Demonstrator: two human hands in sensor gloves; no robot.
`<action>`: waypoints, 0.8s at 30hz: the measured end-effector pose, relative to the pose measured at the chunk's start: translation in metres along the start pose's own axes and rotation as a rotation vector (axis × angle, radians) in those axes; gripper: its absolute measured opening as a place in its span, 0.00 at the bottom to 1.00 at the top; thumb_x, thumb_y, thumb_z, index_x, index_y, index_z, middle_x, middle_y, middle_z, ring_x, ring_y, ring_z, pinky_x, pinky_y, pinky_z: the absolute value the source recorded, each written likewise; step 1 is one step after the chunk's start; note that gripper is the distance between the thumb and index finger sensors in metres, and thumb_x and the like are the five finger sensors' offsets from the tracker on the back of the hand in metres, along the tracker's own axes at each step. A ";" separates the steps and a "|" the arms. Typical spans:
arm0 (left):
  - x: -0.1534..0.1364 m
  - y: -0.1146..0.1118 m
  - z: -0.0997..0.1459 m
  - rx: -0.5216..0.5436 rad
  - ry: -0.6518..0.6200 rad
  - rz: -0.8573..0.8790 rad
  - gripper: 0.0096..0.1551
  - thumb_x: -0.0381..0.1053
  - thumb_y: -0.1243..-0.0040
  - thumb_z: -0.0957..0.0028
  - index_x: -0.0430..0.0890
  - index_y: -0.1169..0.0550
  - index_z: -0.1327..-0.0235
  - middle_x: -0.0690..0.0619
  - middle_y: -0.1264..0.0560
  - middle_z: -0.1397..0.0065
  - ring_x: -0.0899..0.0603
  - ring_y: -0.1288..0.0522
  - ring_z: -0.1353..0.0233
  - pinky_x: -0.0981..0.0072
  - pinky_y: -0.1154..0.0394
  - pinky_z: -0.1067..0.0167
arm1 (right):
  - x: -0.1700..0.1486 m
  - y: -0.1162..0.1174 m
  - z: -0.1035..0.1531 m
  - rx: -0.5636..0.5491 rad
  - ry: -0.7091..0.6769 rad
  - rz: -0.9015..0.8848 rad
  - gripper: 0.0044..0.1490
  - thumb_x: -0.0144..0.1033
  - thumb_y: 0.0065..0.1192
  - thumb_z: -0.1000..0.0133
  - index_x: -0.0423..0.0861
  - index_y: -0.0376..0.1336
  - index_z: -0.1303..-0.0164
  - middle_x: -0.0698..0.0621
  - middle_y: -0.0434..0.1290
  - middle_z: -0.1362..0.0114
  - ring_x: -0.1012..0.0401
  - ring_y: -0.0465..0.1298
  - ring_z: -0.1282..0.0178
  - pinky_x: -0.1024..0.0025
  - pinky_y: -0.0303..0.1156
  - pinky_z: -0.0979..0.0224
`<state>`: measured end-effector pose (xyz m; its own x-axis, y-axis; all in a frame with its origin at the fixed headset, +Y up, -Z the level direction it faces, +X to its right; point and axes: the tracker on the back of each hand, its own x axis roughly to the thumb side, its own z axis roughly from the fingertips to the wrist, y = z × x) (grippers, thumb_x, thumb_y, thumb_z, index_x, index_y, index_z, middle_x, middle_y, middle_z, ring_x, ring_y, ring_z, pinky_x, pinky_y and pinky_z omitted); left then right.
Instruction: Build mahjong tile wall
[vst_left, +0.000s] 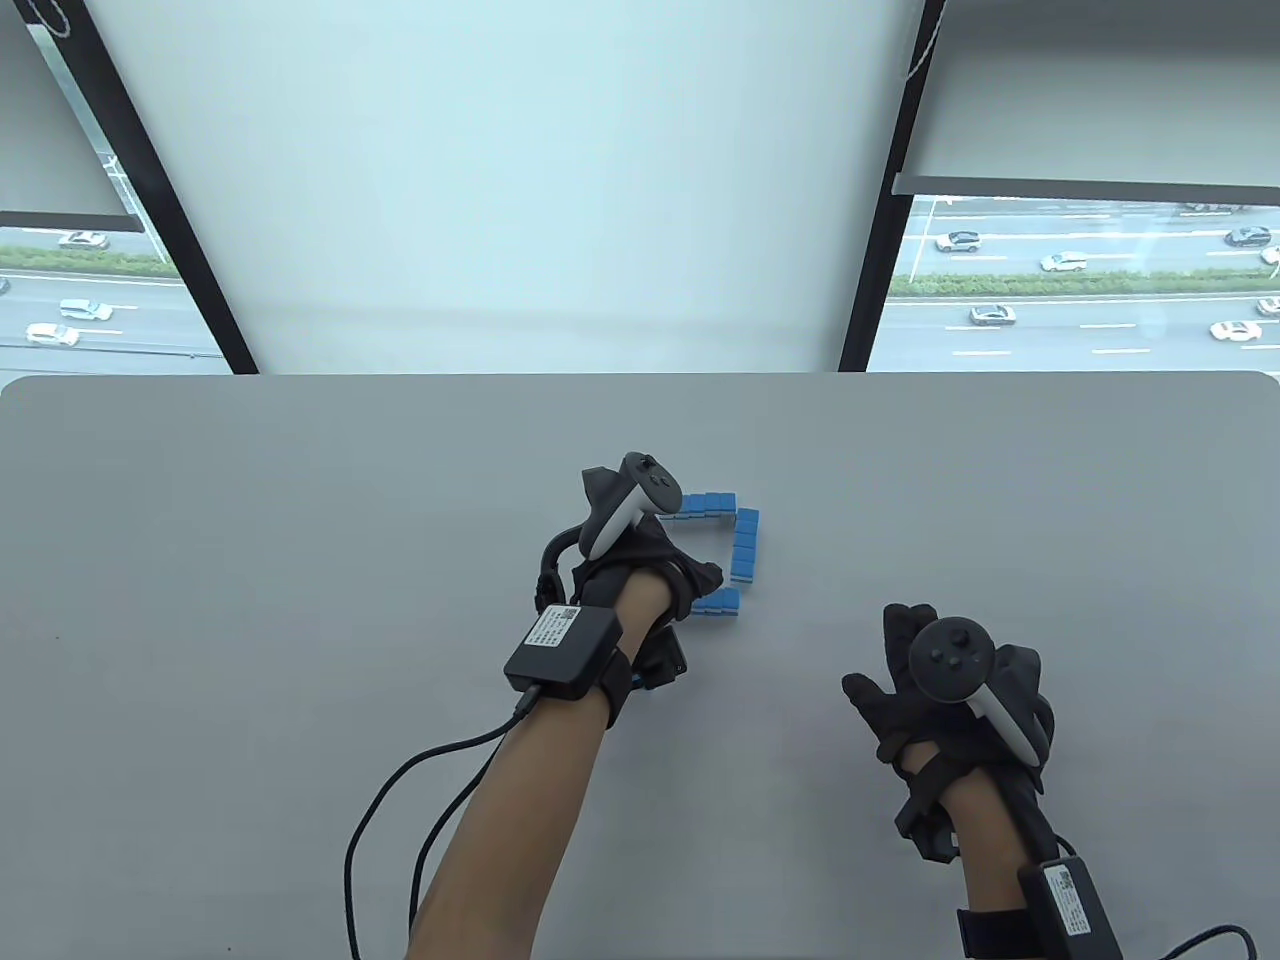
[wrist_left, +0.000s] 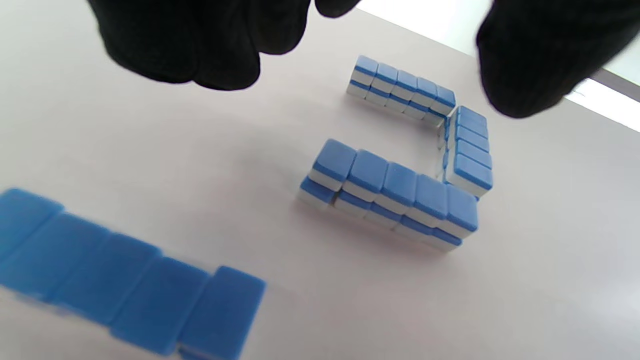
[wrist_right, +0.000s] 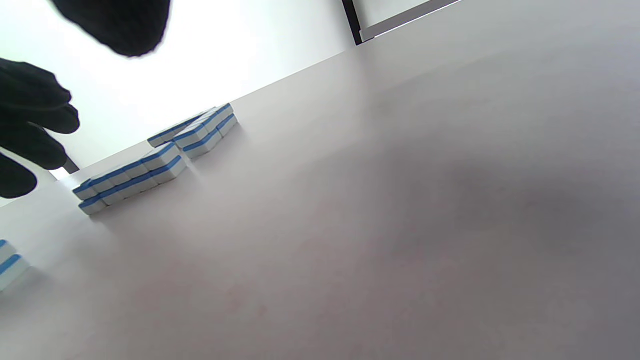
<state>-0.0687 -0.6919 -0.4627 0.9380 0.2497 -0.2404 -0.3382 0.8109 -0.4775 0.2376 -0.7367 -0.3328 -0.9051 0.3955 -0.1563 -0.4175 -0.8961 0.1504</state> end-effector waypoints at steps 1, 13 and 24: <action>-0.005 0.003 0.006 0.019 0.000 -0.008 0.58 0.75 0.38 0.58 0.50 0.45 0.21 0.43 0.40 0.18 0.31 0.31 0.27 0.37 0.27 0.37 | 0.000 0.000 0.000 -0.001 -0.001 -0.003 0.55 0.67 0.54 0.52 0.56 0.36 0.22 0.52 0.36 0.16 0.37 0.37 0.20 0.33 0.31 0.29; -0.053 -0.006 0.045 0.094 0.044 -0.069 0.52 0.74 0.40 0.57 0.52 0.38 0.22 0.45 0.37 0.18 0.30 0.31 0.26 0.35 0.29 0.35 | 0.002 0.002 0.001 0.005 -0.015 -0.008 0.55 0.66 0.54 0.52 0.56 0.36 0.22 0.52 0.36 0.16 0.37 0.37 0.20 0.33 0.31 0.29; -0.075 -0.049 0.039 0.011 0.084 -0.006 0.57 0.75 0.41 0.57 0.52 0.47 0.20 0.43 0.46 0.16 0.27 0.34 0.25 0.33 0.30 0.35 | 0.006 0.004 0.000 0.018 -0.037 -0.007 0.55 0.66 0.54 0.52 0.56 0.36 0.22 0.52 0.36 0.16 0.37 0.37 0.20 0.33 0.31 0.29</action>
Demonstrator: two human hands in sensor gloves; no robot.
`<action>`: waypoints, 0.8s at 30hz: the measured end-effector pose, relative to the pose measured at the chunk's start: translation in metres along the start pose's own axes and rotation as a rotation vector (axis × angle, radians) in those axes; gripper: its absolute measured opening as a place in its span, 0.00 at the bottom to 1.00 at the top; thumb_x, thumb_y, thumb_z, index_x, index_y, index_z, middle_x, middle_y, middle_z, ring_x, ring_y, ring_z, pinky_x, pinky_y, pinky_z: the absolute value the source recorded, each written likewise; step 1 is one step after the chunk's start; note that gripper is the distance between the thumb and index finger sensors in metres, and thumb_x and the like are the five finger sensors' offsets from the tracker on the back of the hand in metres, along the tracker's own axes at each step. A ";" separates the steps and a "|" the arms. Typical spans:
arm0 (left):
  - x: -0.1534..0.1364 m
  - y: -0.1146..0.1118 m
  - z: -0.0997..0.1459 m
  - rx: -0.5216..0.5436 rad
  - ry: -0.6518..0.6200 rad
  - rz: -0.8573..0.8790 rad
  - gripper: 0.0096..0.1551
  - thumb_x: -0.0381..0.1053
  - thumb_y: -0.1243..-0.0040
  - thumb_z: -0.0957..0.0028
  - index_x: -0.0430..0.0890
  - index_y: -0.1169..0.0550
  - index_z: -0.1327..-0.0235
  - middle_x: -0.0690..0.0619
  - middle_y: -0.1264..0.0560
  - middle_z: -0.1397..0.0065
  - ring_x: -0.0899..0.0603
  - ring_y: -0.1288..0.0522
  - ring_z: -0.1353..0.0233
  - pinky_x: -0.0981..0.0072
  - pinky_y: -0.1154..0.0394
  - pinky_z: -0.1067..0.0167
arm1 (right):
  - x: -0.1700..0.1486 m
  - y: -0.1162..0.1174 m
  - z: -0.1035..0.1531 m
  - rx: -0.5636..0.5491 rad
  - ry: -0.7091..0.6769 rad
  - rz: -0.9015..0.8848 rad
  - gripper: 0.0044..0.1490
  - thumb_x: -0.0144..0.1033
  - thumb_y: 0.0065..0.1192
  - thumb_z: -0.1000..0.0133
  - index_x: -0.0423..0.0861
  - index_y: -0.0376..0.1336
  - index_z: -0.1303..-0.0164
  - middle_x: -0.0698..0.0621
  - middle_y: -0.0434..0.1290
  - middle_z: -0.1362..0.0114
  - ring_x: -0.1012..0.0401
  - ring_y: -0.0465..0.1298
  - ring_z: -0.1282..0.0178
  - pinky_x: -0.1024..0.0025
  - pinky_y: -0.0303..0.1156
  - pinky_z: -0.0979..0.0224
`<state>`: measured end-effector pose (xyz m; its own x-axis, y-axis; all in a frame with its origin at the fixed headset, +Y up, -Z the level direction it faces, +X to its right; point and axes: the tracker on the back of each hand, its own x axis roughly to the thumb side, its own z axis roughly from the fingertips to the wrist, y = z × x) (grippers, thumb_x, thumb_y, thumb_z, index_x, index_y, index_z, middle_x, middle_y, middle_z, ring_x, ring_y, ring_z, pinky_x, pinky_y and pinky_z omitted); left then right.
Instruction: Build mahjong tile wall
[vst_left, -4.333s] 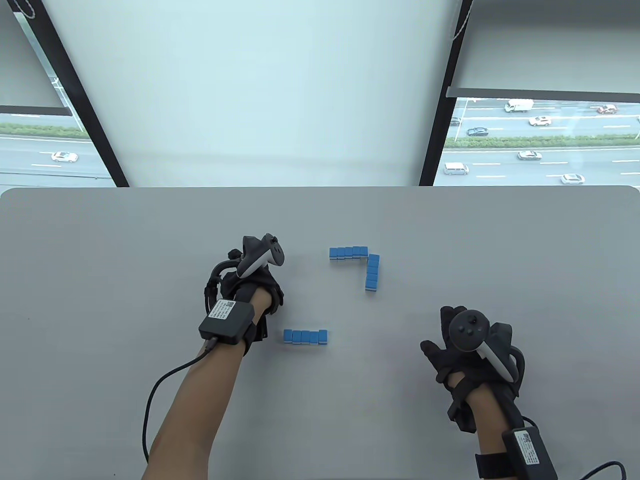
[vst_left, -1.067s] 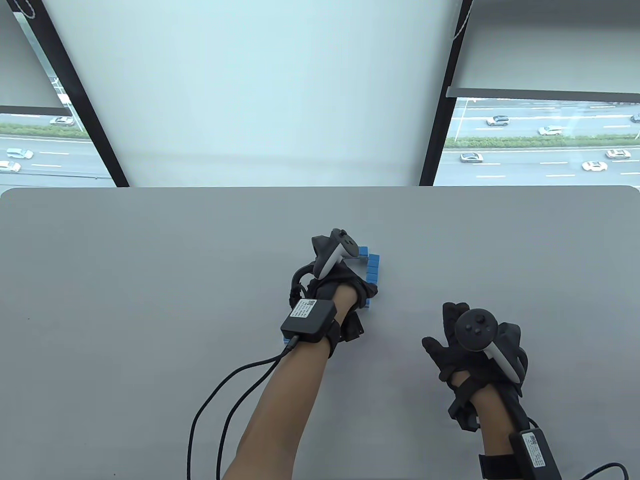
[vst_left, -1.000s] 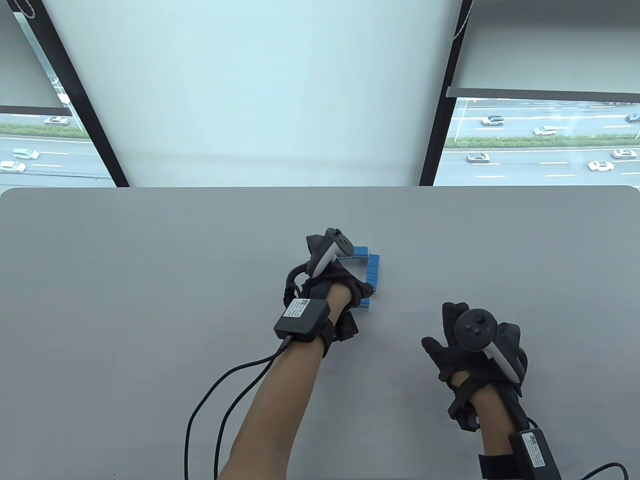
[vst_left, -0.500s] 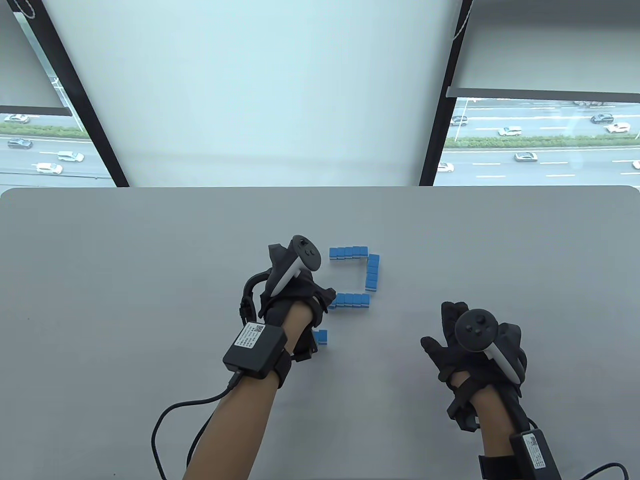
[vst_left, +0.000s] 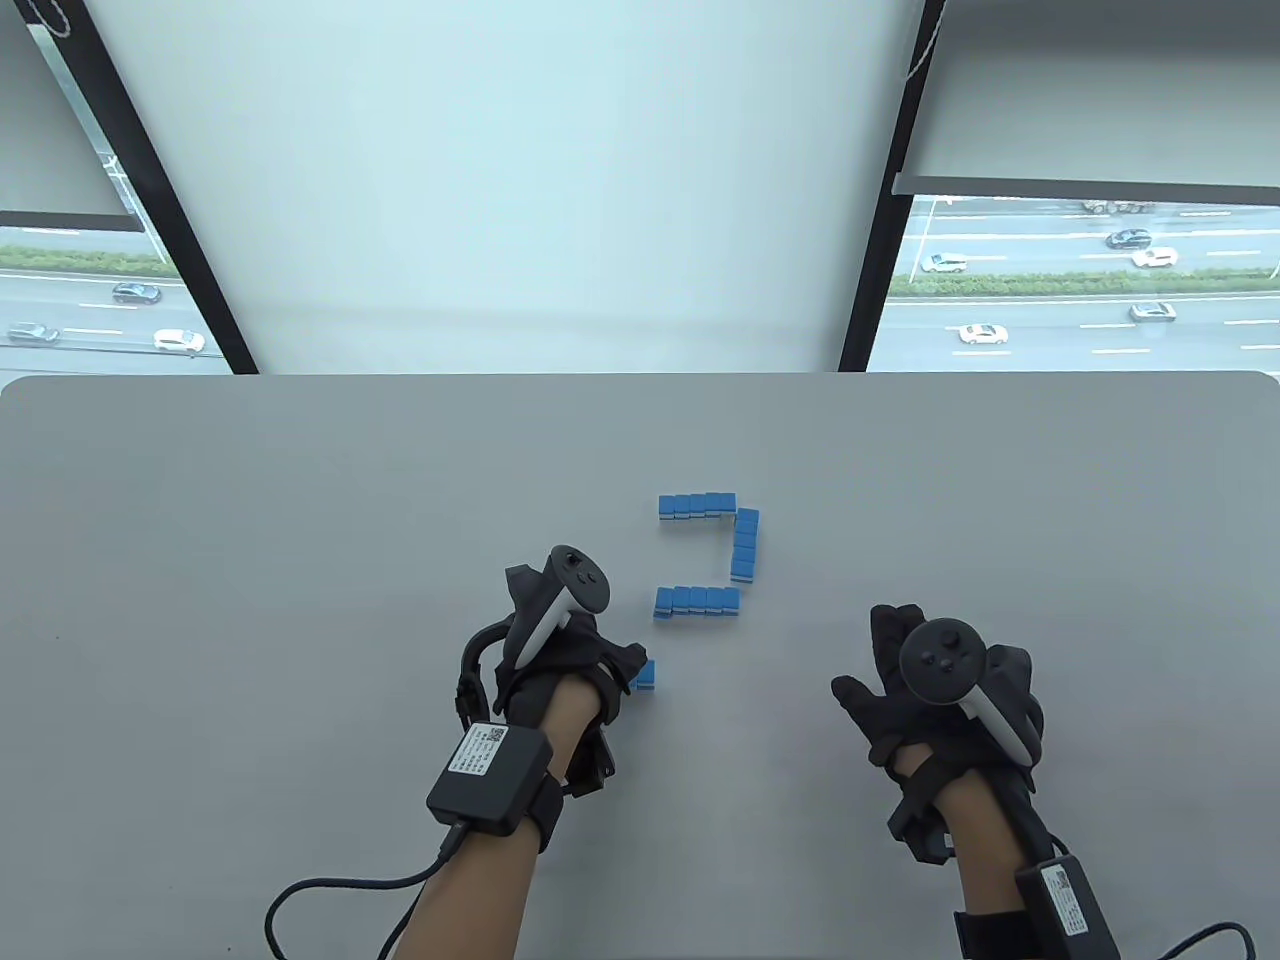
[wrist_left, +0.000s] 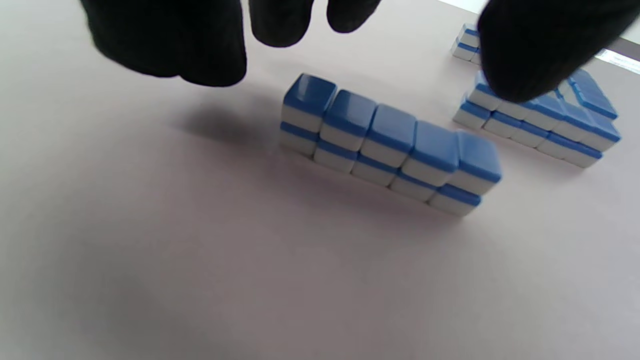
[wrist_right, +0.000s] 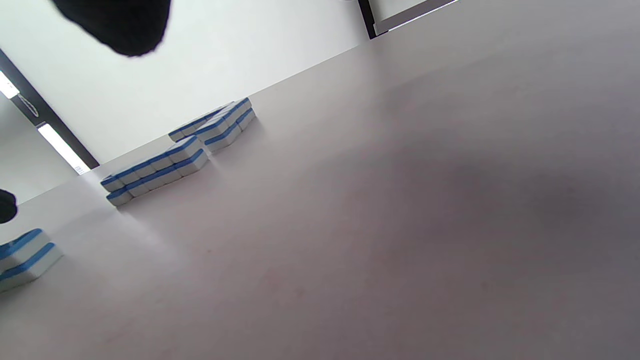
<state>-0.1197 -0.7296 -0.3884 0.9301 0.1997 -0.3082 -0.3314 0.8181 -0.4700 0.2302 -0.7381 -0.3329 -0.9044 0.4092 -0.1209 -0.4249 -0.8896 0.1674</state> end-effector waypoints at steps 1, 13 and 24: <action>0.001 -0.003 -0.001 -0.001 -0.003 0.008 0.57 0.75 0.40 0.58 0.52 0.47 0.20 0.43 0.46 0.16 0.27 0.34 0.25 0.33 0.30 0.34 | 0.000 0.000 0.000 0.002 -0.002 -0.001 0.55 0.66 0.54 0.52 0.56 0.36 0.22 0.52 0.36 0.16 0.37 0.38 0.20 0.33 0.31 0.29; 0.017 -0.015 0.003 -0.010 0.001 -0.055 0.59 0.77 0.42 0.57 0.52 0.50 0.20 0.41 0.51 0.16 0.25 0.36 0.25 0.32 0.31 0.35 | 0.003 0.001 -0.001 0.005 -0.008 -0.008 0.55 0.66 0.54 0.52 0.56 0.36 0.22 0.52 0.36 0.16 0.37 0.38 0.20 0.33 0.31 0.29; 0.030 -0.017 0.002 -0.020 0.054 -0.081 0.61 0.77 0.40 0.58 0.52 0.51 0.19 0.40 0.52 0.16 0.26 0.35 0.26 0.32 0.29 0.36 | 0.002 -0.001 0.000 0.003 -0.006 -0.019 0.55 0.66 0.54 0.51 0.56 0.36 0.22 0.52 0.36 0.16 0.37 0.38 0.20 0.33 0.31 0.29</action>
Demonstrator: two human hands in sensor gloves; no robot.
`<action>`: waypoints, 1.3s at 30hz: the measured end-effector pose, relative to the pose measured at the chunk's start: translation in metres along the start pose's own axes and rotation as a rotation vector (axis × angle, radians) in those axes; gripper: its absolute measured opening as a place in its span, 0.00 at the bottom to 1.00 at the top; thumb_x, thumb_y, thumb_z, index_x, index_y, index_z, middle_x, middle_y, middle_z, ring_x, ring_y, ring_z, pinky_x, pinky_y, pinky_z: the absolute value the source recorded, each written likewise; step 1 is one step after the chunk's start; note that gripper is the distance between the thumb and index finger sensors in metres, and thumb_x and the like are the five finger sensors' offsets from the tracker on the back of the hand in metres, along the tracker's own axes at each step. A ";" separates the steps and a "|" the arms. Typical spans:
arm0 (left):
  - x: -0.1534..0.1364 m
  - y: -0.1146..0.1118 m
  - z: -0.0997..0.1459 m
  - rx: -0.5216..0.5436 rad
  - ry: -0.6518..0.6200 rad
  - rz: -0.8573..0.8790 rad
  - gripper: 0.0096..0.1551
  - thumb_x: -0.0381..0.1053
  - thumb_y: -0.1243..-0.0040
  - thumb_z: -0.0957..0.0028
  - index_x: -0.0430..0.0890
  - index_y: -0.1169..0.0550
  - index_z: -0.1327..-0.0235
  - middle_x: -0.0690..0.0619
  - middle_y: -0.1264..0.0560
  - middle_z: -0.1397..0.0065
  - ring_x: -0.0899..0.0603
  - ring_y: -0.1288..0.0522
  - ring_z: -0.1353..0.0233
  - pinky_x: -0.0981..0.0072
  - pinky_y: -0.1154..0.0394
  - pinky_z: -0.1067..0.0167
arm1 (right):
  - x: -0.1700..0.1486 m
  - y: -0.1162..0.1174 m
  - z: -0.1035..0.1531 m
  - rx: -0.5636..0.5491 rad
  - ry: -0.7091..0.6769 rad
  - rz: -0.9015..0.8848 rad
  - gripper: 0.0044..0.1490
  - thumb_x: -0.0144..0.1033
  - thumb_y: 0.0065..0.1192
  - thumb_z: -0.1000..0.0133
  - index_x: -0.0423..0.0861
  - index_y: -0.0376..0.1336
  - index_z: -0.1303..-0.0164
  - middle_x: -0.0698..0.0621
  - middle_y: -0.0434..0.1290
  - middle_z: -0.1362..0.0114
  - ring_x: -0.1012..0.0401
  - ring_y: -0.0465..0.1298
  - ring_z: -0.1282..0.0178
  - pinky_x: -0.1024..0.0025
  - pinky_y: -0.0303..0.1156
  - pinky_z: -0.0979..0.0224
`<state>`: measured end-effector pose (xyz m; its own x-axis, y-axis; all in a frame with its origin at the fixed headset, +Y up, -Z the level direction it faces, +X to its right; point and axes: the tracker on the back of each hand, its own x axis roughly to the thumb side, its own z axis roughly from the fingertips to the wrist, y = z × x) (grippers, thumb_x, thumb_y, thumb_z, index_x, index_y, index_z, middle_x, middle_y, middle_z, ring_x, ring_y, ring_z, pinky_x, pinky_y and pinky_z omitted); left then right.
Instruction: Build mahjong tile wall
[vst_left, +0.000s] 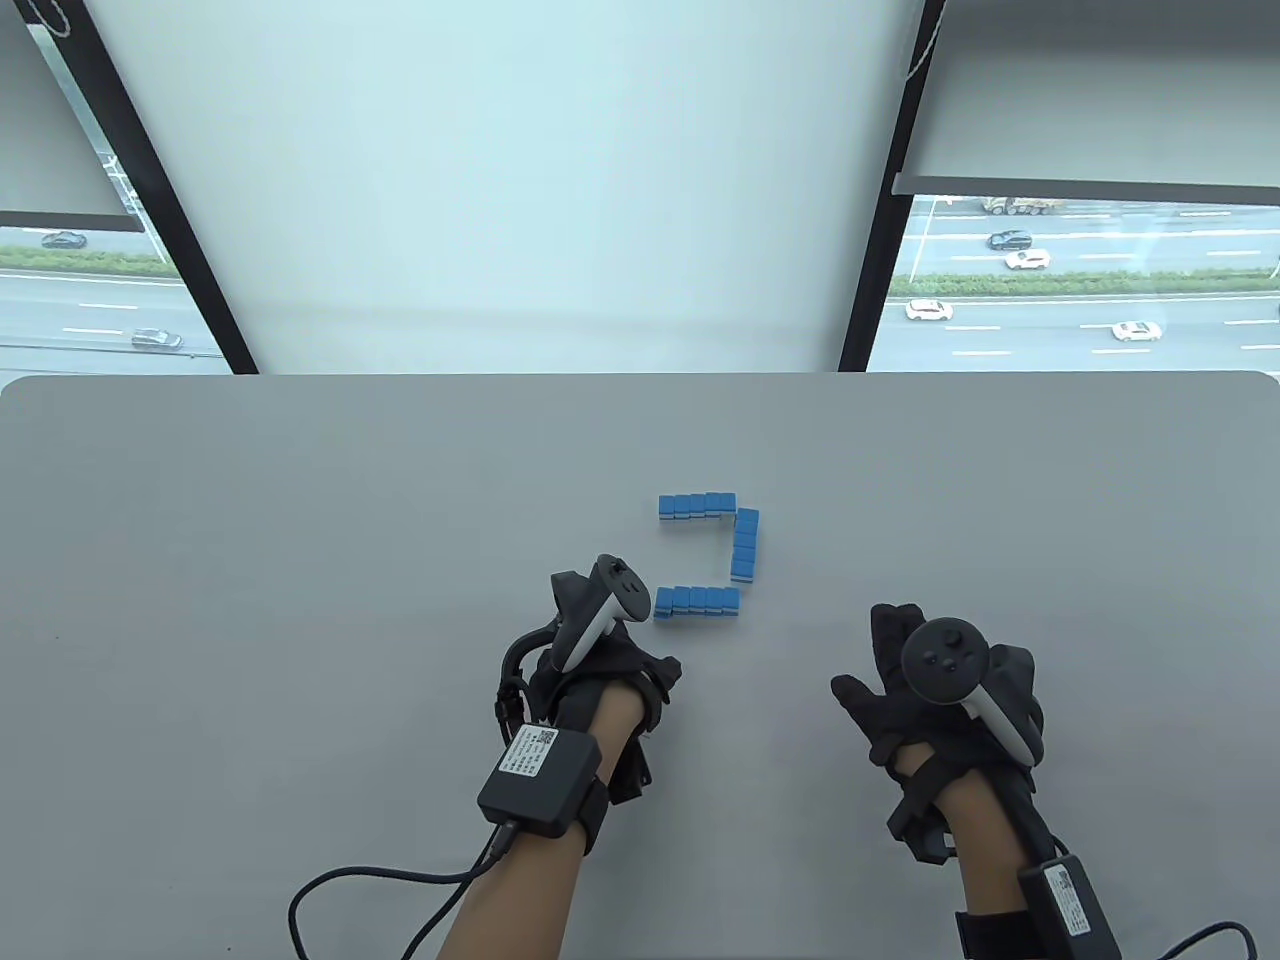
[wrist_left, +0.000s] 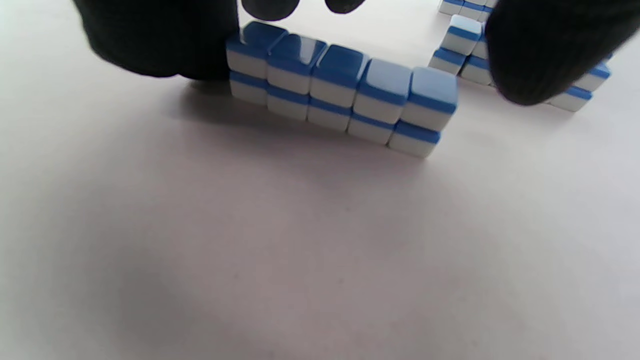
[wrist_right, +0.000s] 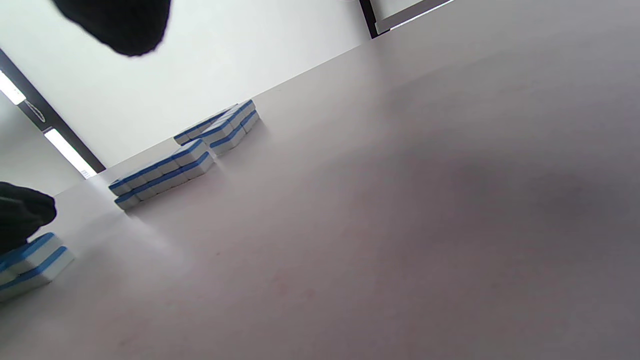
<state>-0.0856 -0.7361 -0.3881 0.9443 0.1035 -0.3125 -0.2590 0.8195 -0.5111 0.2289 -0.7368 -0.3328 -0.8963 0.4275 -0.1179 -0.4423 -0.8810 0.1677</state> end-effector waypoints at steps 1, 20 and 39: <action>0.001 0.000 0.000 0.000 0.007 -0.006 0.61 0.77 0.39 0.58 0.51 0.51 0.19 0.40 0.52 0.16 0.26 0.35 0.26 0.32 0.29 0.36 | 0.000 0.000 0.000 0.000 0.000 0.000 0.55 0.67 0.54 0.52 0.56 0.36 0.22 0.52 0.36 0.16 0.37 0.38 0.20 0.33 0.31 0.29; 0.027 -0.015 -0.006 0.049 0.138 -0.139 0.60 0.74 0.39 0.53 0.47 0.52 0.20 0.39 0.53 0.17 0.24 0.37 0.27 0.31 0.29 0.38 | -0.001 -0.002 0.002 0.001 0.000 -0.013 0.56 0.67 0.54 0.52 0.55 0.35 0.22 0.52 0.36 0.16 0.37 0.38 0.20 0.33 0.31 0.29; 0.017 -0.009 -0.015 0.073 0.028 -0.146 0.61 0.70 0.37 0.53 0.46 0.55 0.21 0.39 0.57 0.17 0.23 0.38 0.27 0.34 0.30 0.36 | -0.003 -0.006 0.002 -0.016 0.013 -0.004 0.56 0.66 0.54 0.52 0.55 0.35 0.22 0.51 0.36 0.16 0.37 0.38 0.19 0.33 0.31 0.29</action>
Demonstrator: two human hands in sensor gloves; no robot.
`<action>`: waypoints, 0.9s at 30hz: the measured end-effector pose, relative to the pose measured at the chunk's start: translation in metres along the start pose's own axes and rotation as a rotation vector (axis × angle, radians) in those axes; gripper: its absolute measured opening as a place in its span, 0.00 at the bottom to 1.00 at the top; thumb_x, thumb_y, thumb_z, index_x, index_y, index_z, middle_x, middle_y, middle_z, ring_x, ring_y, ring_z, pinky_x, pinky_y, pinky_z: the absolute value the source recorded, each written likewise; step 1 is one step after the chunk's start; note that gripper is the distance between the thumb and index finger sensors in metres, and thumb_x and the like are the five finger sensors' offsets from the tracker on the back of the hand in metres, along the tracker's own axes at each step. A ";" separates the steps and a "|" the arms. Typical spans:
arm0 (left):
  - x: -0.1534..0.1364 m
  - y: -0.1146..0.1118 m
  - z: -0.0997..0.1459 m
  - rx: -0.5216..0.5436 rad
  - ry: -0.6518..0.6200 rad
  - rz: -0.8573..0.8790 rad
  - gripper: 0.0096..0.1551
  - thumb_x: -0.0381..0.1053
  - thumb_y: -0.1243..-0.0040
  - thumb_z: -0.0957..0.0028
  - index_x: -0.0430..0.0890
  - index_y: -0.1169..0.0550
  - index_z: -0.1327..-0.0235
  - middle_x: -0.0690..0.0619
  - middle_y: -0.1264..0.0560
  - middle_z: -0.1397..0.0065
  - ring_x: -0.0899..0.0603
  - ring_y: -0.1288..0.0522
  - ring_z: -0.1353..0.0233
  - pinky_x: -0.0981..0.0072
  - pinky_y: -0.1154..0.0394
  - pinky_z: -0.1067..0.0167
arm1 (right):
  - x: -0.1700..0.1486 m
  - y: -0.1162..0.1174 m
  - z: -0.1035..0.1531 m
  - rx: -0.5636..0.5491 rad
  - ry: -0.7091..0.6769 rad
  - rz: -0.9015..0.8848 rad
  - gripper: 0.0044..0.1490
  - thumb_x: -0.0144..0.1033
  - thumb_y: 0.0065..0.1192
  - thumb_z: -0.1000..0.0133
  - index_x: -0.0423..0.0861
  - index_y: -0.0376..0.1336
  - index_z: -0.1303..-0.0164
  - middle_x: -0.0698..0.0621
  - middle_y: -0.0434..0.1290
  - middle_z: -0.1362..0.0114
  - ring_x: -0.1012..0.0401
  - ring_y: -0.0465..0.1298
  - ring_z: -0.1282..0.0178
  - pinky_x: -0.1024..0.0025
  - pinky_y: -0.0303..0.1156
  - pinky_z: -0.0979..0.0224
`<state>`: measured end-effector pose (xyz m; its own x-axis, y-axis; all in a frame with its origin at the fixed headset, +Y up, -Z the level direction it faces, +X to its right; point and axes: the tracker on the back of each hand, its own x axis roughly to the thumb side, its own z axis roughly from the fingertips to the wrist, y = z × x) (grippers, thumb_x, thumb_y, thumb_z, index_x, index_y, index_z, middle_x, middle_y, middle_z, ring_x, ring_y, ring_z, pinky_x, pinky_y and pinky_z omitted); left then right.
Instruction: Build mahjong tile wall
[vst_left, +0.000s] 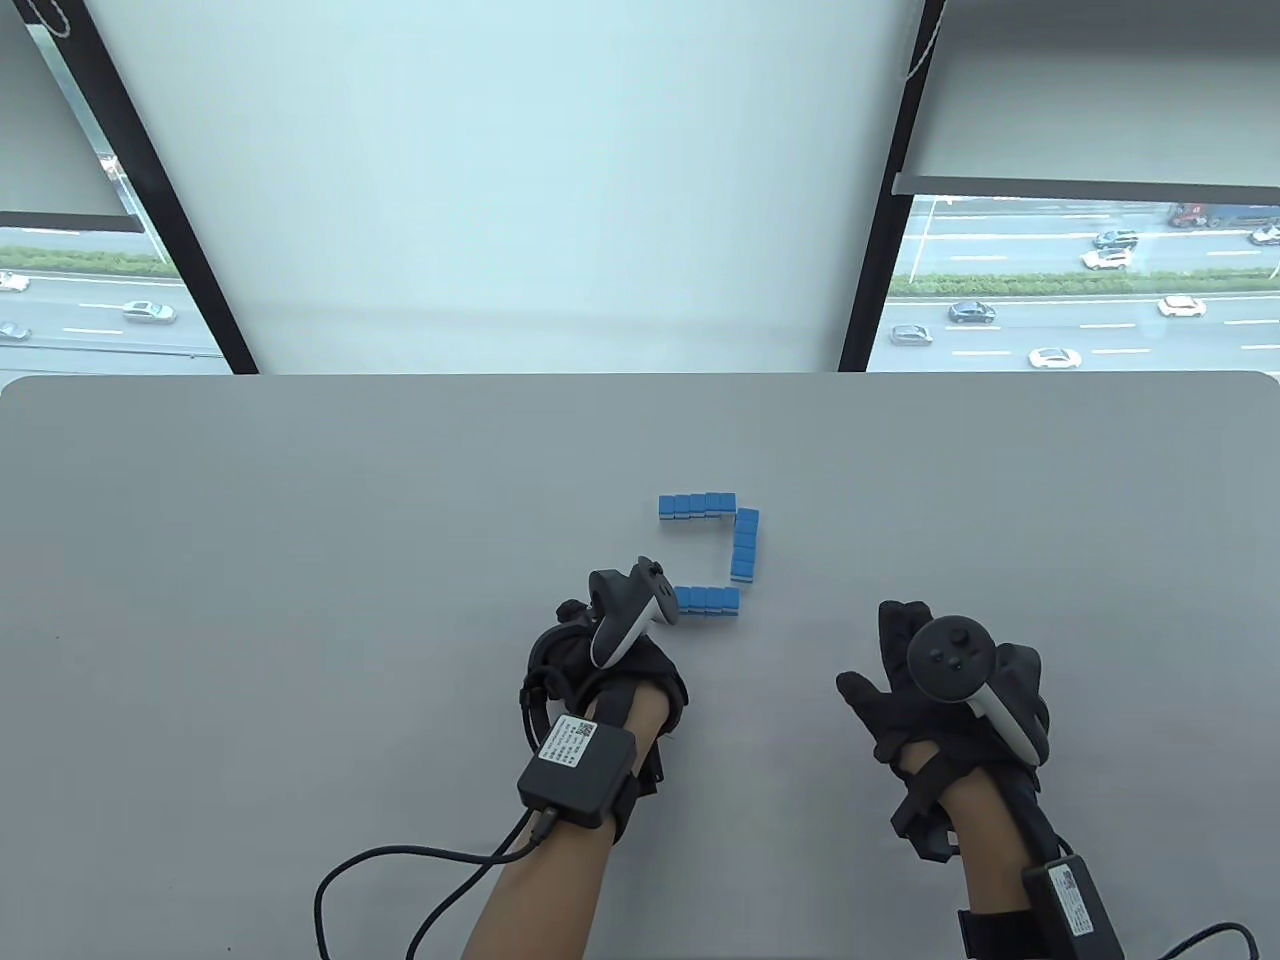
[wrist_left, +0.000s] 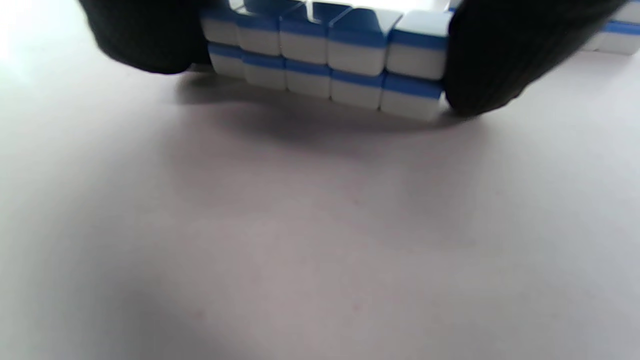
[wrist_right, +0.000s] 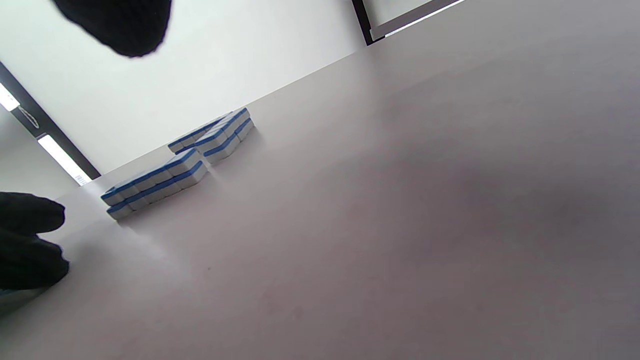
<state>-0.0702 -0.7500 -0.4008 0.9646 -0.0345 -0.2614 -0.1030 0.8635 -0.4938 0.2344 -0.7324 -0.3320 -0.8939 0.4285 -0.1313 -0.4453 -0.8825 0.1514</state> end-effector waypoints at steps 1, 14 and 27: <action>-0.004 0.002 -0.003 0.007 -0.011 -0.005 0.61 0.70 0.37 0.53 0.46 0.55 0.21 0.39 0.57 0.17 0.23 0.38 0.27 0.34 0.30 0.36 | -0.001 0.000 0.000 -0.002 0.003 -0.001 0.56 0.66 0.54 0.52 0.55 0.35 0.22 0.51 0.36 0.16 0.37 0.38 0.19 0.33 0.31 0.29; -0.034 0.023 -0.041 0.031 -0.246 -0.168 0.64 0.70 0.37 0.55 0.48 0.59 0.23 0.43 0.59 0.17 0.25 0.38 0.25 0.35 0.29 0.35 | -0.007 -0.005 0.001 -0.026 0.043 0.016 0.56 0.66 0.54 0.52 0.55 0.36 0.22 0.51 0.36 0.16 0.37 0.38 0.20 0.33 0.31 0.29; -0.024 0.039 -0.062 0.065 -0.591 -0.364 0.65 0.71 0.33 0.59 0.53 0.59 0.24 0.46 0.59 0.16 0.31 0.36 0.24 0.38 0.29 0.33 | -0.005 -0.001 -0.002 -0.020 0.078 0.094 0.55 0.66 0.55 0.52 0.55 0.36 0.22 0.52 0.36 0.16 0.37 0.37 0.19 0.33 0.31 0.29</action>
<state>-0.1120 -0.7467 -0.4656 0.9073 -0.0642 0.4156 0.2494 0.8779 -0.4088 0.2392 -0.7342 -0.3333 -0.9245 0.3282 -0.1937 -0.3580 -0.9221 0.1467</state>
